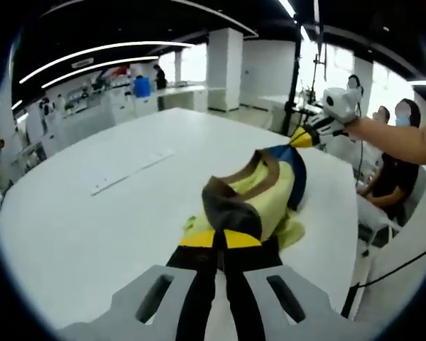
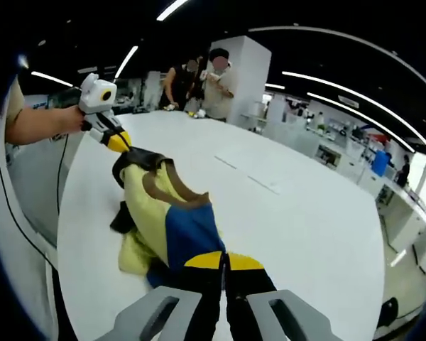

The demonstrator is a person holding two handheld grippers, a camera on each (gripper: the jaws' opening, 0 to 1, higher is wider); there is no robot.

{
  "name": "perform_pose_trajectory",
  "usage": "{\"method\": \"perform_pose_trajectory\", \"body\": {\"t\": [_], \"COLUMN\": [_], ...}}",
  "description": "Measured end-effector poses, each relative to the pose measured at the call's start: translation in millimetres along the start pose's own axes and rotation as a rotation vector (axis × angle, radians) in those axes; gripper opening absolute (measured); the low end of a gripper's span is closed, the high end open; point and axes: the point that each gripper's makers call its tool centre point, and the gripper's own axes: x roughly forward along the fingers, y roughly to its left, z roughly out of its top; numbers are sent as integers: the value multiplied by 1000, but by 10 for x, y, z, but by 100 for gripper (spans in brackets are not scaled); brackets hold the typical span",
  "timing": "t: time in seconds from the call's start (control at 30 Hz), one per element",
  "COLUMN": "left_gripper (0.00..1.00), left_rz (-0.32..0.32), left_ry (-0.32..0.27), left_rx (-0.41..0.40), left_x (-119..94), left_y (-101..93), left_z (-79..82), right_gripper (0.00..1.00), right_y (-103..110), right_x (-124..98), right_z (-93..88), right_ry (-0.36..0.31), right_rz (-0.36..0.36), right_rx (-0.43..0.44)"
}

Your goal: Fold the garment on the visible template until the final outline fits inside the template.

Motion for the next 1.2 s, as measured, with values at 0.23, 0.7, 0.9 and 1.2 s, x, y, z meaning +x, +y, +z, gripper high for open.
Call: {"method": "perform_pose_trajectory", "body": {"t": [0.23, 0.7, 0.9, 1.2], "left_gripper": [0, 0, 0, 0], "left_rz": [9, 35, 62, 96], "left_ry": [6, 29, 15, 14], "left_rx": [27, 63, 81, 81], "left_x": [-9, 78, 129, 326], "left_y": [119, 389, 530, 758], "left_z": [125, 304, 422, 452], "right_gripper": [0, 0, 0, 0], "right_y": [-109, -346, -468, -631], "right_x": [33, 166, 237, 425], "right_z": [95, 284, 369, 355], "right_ry": [6, 39, 35, 47], "right_rz": [-11, -22, -34, -42], "right_rx": [-13, -31, -41, -54]}}
